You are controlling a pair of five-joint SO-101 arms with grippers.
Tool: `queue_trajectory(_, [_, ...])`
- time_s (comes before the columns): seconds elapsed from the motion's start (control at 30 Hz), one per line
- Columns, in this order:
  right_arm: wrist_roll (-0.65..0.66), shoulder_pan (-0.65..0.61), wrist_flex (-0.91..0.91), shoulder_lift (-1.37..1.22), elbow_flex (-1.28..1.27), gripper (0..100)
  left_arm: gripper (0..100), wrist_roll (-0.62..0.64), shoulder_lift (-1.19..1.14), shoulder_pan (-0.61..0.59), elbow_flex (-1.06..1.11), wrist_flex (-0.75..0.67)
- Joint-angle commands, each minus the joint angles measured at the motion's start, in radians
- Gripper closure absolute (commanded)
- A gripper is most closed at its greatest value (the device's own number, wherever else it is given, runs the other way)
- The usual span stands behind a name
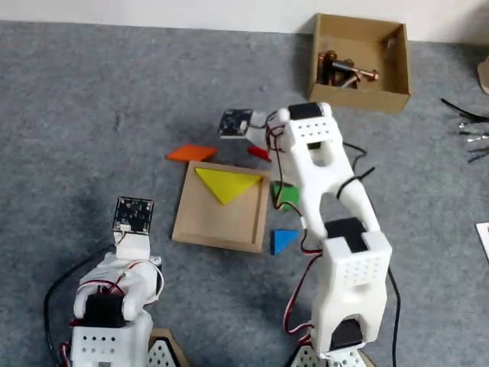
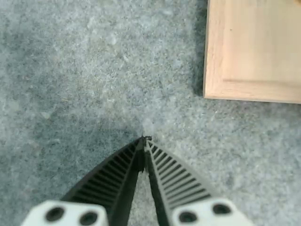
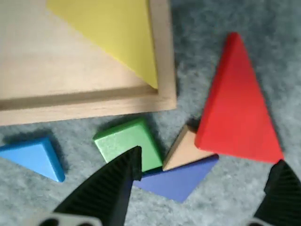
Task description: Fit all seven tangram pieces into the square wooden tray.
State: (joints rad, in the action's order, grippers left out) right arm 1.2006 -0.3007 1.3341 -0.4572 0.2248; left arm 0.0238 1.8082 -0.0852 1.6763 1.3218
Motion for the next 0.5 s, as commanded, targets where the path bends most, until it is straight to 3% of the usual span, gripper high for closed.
queue_trajectory(0.0, [0.049, -0.008, -0.024, 0.005, 0.068, 61.2, 99, 0.006, 0.016, -0.013, 0.019, 0.005])
queue_trajectory(0.47, [0.054, -0.008, -0.013, -0.286, 0.447, 61.2, 99, 0.006, 0.016, -0.013, 0.019, 0.005])
